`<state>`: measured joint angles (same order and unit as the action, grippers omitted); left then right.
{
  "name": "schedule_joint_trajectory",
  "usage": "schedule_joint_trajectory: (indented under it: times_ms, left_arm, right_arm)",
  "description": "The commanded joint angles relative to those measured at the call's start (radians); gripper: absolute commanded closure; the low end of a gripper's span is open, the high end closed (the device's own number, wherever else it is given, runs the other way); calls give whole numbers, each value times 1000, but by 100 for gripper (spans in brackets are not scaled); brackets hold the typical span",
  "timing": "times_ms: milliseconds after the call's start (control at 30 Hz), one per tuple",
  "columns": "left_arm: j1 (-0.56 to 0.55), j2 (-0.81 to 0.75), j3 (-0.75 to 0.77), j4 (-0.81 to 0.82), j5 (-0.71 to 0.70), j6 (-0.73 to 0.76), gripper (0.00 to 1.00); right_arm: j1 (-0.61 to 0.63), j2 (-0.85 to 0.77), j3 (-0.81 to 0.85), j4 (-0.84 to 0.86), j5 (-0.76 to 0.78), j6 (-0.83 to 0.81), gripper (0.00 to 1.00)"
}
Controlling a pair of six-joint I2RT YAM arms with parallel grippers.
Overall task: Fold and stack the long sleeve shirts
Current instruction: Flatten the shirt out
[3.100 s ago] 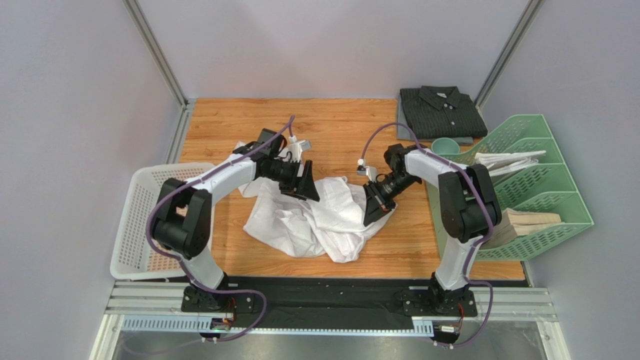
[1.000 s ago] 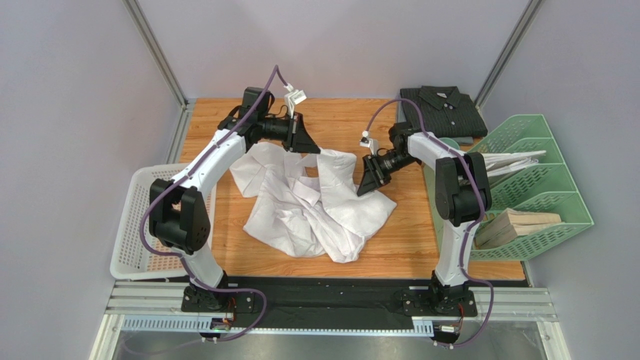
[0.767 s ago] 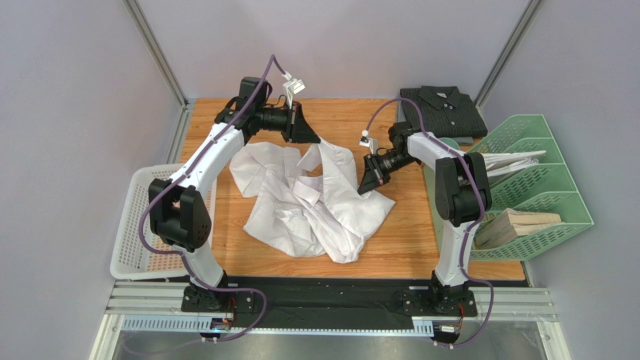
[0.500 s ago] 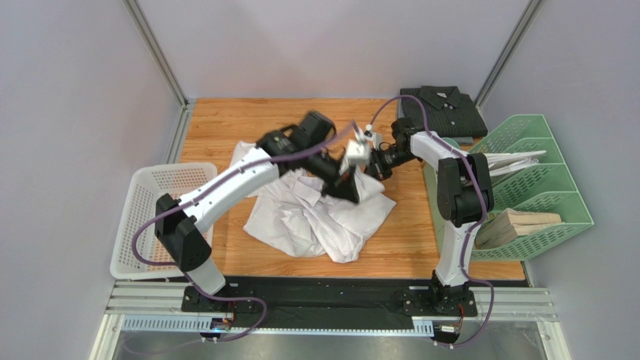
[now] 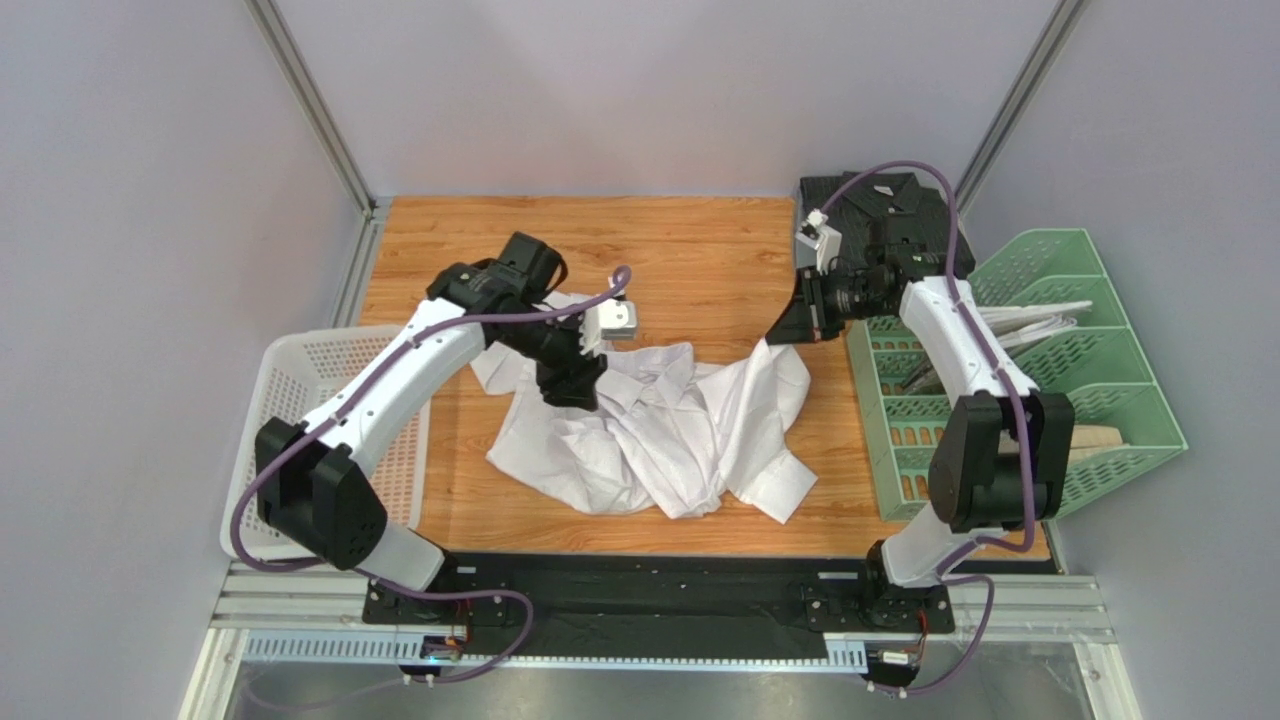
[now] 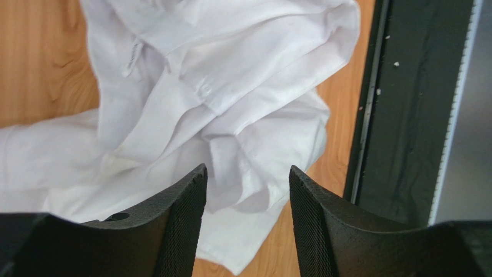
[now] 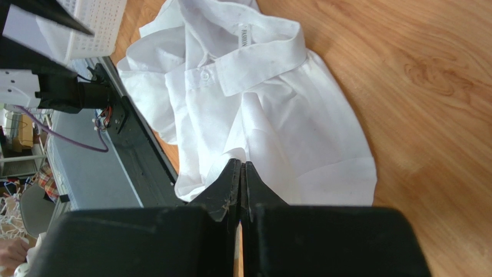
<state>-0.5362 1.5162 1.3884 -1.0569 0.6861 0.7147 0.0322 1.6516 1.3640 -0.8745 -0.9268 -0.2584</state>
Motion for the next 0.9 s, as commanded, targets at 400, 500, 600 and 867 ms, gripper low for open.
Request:
schedule_joint_trajectory:
  times_ms: [400, 500, 600, 867]
  left_arm:
    - [159, 208, -233, 202, -385, 161, 28]
    - [173, 297, -230, 259, -445, 128, 32]
    - [194, 347, -155, 268, -459, 83, 46]
    - [217, 559, 197, 201, -530, 15, 60]
  right_arm:
    - [-248, -328, 64, -175, 19, -100, 100]
    - [-276, -355, 60, -175, 26, -102, 100]
    - [-308, -383, 70, -169, 28, -90, 100]
    - [-429, -441, 75, -63, 36, 7, 100]
